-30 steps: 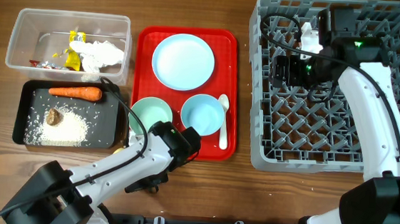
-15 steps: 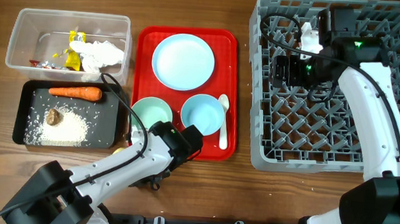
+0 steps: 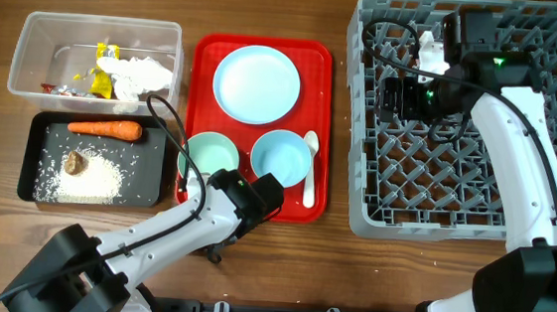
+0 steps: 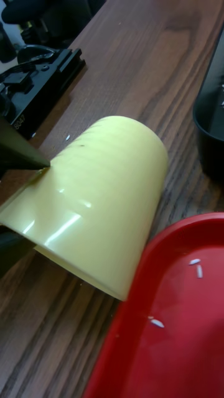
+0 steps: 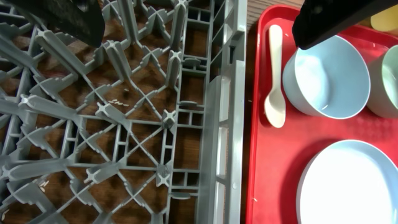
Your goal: Sort waste into correct bins and load items into the dishwasher rack
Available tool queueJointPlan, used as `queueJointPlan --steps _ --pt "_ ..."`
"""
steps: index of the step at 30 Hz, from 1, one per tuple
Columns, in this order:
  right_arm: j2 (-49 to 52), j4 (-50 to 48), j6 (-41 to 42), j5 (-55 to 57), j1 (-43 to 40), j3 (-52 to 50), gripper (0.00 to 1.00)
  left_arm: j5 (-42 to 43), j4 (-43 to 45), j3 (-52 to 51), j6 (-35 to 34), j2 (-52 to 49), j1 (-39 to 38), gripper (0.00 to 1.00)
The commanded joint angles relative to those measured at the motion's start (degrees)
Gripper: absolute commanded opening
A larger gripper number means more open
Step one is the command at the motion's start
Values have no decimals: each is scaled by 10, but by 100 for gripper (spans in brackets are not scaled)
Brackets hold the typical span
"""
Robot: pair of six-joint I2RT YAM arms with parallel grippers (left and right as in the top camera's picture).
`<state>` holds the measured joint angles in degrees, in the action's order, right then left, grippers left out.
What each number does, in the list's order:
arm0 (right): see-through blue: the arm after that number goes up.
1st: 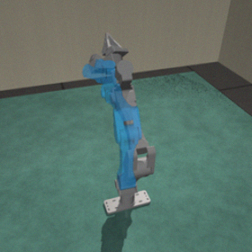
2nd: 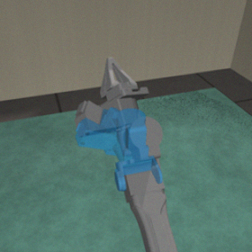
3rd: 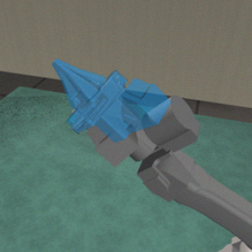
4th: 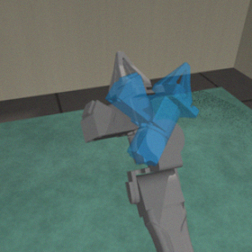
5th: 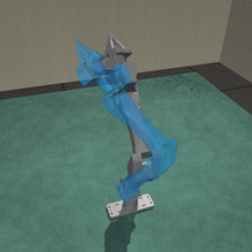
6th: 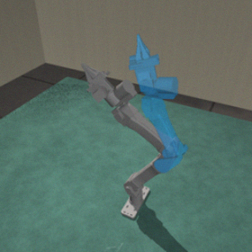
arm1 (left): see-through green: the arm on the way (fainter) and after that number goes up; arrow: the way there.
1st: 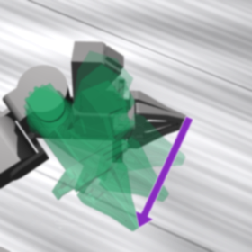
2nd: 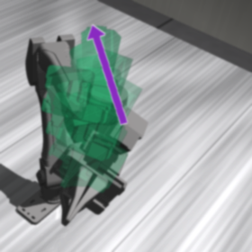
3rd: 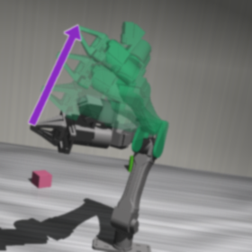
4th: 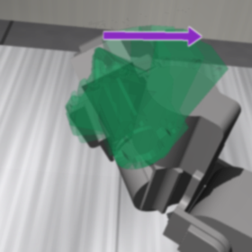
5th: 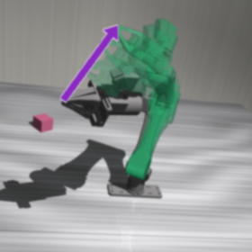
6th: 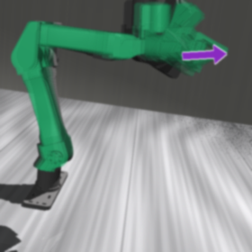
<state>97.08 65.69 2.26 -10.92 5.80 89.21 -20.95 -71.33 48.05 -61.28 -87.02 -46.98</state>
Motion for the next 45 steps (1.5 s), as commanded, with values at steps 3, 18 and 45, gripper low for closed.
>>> queueJointPlan --steps 3,18,45 --pt "5 -1 -10 -8 -2 -4 100 -6 15 -4 9 0 -1 25" --pt "5 -1 -14 -8 -2 -4 100 -6 15 -4 9 0 -1 4" --pt "5 3 -23 -8 -2 -4 100 -43 -19 51 90 0 -1 46"
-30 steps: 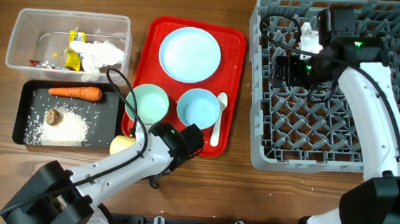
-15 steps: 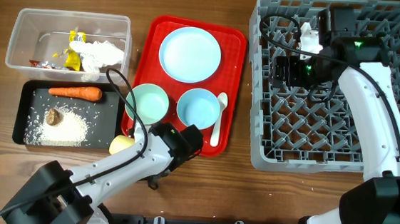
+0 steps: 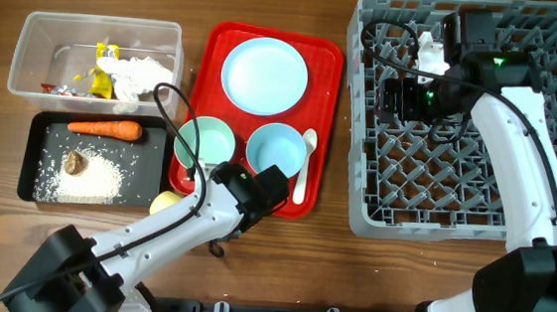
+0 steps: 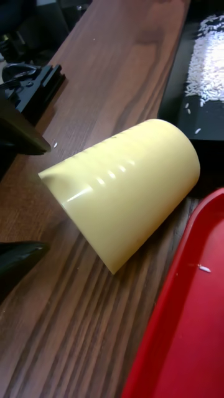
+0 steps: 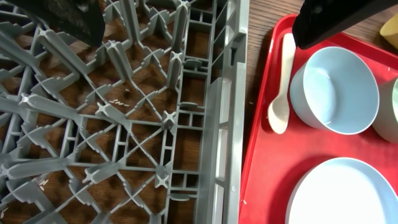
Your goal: Sort waste into correct bins and load items into the dishwasher rack
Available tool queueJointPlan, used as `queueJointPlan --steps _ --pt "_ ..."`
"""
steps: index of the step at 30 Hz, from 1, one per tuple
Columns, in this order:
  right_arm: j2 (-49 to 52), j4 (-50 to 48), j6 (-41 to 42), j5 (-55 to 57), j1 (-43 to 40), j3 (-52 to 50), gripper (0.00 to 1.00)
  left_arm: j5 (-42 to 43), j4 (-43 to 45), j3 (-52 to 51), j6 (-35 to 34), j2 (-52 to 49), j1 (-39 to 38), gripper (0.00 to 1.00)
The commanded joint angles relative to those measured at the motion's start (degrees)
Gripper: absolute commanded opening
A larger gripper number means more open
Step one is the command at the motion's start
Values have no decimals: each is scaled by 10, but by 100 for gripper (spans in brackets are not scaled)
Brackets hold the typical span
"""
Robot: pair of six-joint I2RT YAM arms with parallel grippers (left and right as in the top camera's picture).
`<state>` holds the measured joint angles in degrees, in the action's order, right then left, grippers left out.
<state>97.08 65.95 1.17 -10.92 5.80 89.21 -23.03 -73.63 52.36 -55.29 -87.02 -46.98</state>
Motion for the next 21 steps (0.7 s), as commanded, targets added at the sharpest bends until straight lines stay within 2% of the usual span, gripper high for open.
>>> queueJointPlan --steps 1,12,18,21 --pt "5 0 -12 -8 -2 -4 100 -21 8 8 42 0 -1 46" --pt "5 -4 -27 -8 -2 -5 100 -57 45 8 161 -33 -2 48" --pt "5 -4 -27 -8 -2 -5 100 -112 26 30 193 -46 -2 46" --pt "5 -3 -27 -8 -2 -5 100 -111 12 31 189 -46 -2 45"
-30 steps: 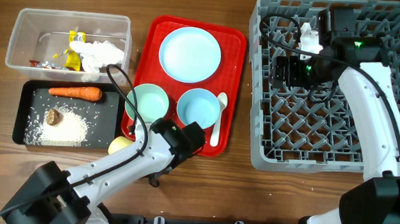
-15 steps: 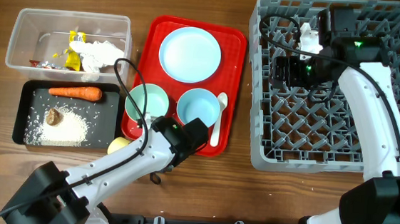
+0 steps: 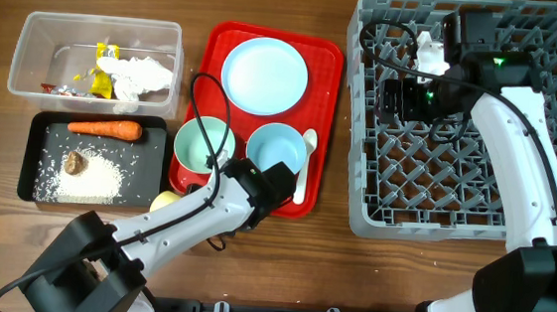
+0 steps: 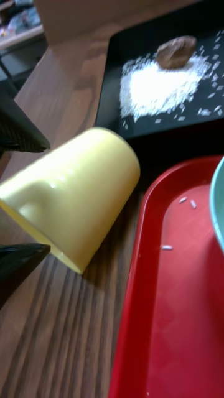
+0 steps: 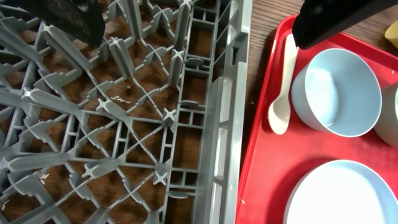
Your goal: Sort waste into correct bins and load items into the dishwasher rack
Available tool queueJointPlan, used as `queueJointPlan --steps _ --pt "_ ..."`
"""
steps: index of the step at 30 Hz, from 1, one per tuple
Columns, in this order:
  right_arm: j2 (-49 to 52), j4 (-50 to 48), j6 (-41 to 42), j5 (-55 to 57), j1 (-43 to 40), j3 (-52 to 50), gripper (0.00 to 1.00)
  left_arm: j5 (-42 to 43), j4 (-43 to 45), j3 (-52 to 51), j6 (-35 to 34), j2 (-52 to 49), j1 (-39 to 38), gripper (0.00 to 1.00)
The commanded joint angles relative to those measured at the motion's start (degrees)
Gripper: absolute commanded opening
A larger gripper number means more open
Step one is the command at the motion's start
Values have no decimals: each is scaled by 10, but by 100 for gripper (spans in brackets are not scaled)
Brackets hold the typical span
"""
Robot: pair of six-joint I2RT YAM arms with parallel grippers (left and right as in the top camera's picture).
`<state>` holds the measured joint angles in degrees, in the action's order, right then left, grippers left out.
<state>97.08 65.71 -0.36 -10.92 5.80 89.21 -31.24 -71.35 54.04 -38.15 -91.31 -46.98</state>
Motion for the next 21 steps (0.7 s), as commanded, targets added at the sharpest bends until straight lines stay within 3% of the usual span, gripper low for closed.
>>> queueJointPlan --steps 1,13,21 --pt "5 -1 -12 -8 -2 -5 100 -29 -12 14 17 -3 -3 44" --pt "5 -2 -12 -8 -2 -11 100 -48 -45 14 19 -4 -97 44" --pt "5 -33 -12 -8 -2 -46 100 -51 -45 14 20 -35 -96 43"
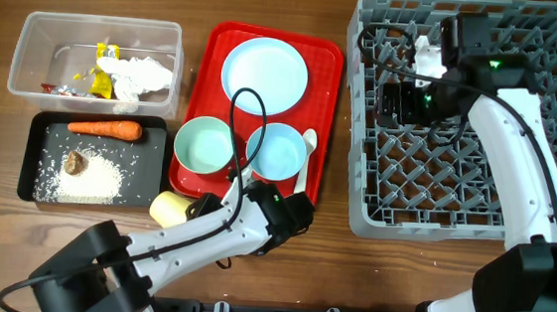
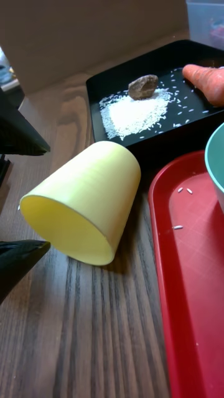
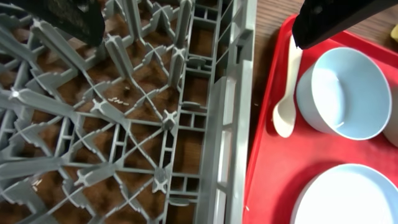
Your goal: Sort waste into correct bins and load items into the dishwasher rack
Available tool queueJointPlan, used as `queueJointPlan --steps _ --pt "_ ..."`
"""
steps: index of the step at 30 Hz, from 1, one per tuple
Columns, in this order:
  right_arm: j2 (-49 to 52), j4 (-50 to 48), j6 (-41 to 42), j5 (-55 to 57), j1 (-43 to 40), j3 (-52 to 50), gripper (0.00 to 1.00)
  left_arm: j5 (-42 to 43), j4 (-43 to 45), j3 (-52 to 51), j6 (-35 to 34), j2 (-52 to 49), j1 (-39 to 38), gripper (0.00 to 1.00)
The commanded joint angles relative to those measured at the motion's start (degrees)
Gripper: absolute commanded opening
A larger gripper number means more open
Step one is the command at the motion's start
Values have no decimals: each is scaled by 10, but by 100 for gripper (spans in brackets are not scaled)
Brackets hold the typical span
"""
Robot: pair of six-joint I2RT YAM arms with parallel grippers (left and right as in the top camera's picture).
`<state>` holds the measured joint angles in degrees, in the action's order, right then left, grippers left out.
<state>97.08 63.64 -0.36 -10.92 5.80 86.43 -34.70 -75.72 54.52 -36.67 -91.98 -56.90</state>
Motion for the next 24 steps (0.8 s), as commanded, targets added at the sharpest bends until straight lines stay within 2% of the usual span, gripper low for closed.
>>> queueJointPlan --steps 1,10,13,24 --pt "5 -16 -12 -8 -2 -23 100 -21 -2 9 5 -37 4 43" --pt "5 -21 -12 -8 -2 -29 100 -51 -2 9 -42 -119 15 44" --pt "5 -24 -12 -8 -2 -29 100 -55 0 8 -62 -121 34 40" --pt "5 -26 -12 -8 -2 -29 100 -54 21 6 -62 -121 114 33"
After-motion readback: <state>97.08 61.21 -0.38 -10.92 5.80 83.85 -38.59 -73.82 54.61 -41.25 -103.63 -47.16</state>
